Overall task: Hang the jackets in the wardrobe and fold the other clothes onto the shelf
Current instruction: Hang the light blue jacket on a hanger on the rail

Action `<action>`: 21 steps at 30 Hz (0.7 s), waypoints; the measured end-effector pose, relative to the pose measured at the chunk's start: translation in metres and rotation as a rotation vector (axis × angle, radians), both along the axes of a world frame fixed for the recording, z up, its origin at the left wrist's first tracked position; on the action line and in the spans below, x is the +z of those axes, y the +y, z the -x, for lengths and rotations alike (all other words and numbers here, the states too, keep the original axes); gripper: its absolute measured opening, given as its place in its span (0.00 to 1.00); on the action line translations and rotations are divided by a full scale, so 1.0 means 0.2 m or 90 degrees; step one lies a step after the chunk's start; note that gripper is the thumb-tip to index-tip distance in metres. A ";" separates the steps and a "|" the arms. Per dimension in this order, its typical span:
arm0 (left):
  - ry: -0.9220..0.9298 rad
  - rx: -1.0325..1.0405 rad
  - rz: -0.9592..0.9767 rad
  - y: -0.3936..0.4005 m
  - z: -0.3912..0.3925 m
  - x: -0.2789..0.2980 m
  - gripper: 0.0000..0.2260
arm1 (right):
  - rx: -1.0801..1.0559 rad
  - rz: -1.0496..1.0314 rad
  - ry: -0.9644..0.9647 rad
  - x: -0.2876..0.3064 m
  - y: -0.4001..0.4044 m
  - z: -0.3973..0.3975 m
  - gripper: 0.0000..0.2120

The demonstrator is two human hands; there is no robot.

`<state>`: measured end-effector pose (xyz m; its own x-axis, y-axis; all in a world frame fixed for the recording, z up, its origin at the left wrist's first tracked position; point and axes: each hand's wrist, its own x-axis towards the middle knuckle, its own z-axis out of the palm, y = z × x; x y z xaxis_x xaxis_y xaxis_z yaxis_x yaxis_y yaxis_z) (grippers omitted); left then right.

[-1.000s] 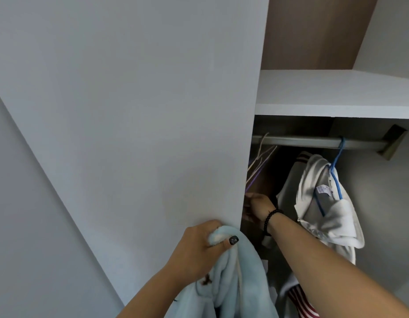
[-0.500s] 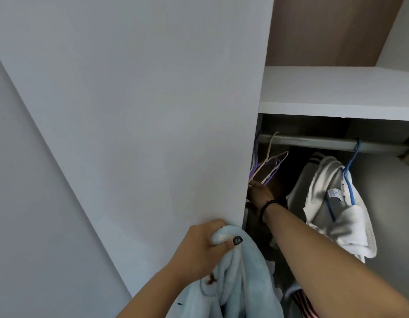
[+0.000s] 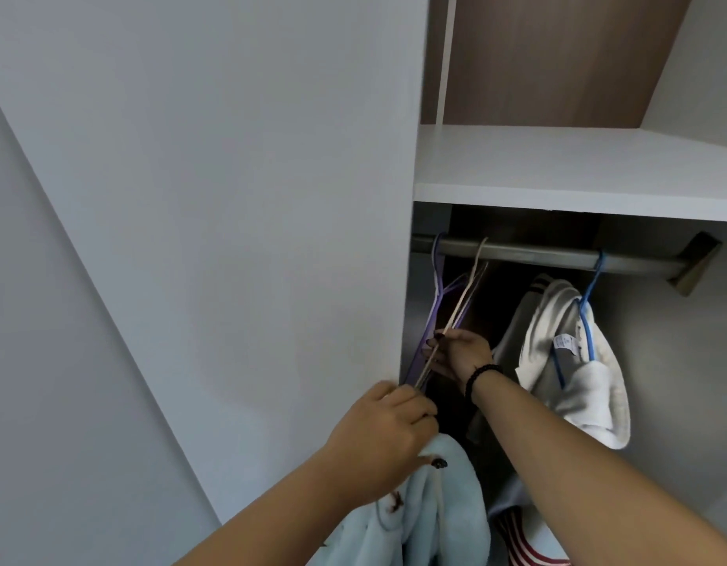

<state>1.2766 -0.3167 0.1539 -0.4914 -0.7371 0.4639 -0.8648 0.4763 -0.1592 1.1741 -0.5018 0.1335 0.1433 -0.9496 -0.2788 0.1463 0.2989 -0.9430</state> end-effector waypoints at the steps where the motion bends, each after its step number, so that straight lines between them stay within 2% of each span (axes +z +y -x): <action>1: -0.054 -0.001 0.023 -0.02 0.01 0.00 0.08 | -0.020 0.005 -0.001 0.00 0.00 0.02 0.10; 5: -0.201 0.057 0.051 -0.06 0.04 -0.01 0.03 | -0.097 0.029 -0.013 0.02 -0.01 0.11 0.14; 8: -0.261 0.163 0.059 -0.07 0.04 0.02 0.06 | -0.095 0.070 0.074 0.02 0.00 0.20 0.16; 11: -0.310 0.258 0.044 -0.06 0.08 0.02 0.07 | -0.102 0.106 0.094 0.04 0.00 0.27 0.17; 16: -0.341 0.317 -0.021 -0.06 0.14 0.02 0.07 | -0.133 0.140 0.084 0.11 0.04 0.39 0.17; 21: -0.314 0.337 -0.022 -0.01 0.16 0.04 0.06 | -0.140 0.110 0.014 0.19 0.14 0.49 0.18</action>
